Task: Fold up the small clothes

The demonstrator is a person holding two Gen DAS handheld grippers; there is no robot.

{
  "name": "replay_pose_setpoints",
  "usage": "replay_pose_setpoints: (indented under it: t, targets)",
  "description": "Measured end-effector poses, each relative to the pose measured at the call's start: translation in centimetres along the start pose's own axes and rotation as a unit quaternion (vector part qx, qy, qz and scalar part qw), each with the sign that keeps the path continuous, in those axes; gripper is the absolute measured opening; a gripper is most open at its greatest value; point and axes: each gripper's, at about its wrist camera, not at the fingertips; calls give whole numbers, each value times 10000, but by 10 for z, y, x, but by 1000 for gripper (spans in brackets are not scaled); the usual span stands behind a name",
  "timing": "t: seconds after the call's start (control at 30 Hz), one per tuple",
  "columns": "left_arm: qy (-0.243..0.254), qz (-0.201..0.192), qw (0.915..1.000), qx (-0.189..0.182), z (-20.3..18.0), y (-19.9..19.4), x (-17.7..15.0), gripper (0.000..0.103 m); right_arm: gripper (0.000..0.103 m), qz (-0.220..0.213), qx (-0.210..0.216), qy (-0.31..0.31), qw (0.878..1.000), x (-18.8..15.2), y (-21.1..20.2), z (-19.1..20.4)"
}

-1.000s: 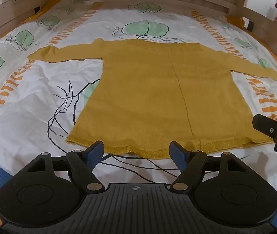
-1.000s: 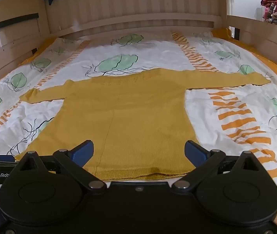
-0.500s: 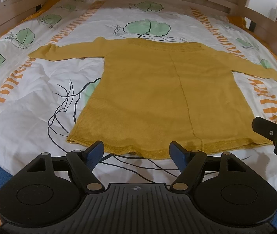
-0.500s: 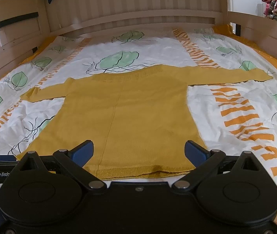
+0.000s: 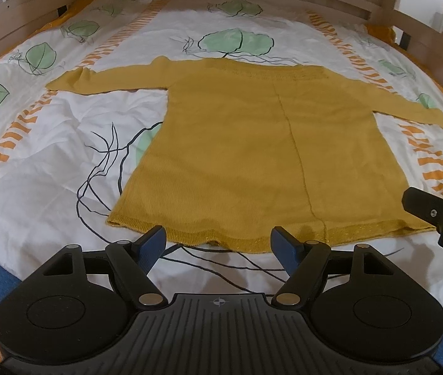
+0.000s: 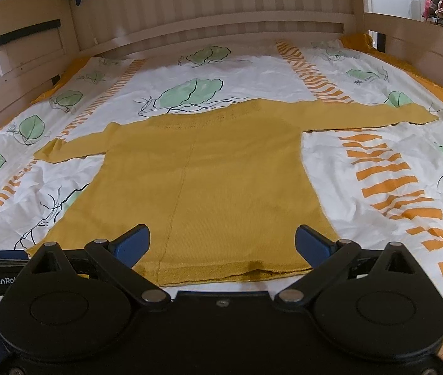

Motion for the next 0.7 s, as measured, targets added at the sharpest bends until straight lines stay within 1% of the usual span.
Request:
replay_pose_setpoints:
  t: [0.7]
  targets:
    - [-60, 100, 9999, -15, 0, 3, 2, 73, 100, 105, 48, 46, 9999, 0, 5, 3]
Point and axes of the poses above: each gripper's, at about its wrist camera, not at the fingertips, and y roughly the way its jaws point, z to its left, x to its top, and after that the axes turned 13 degrees about y, right-handed
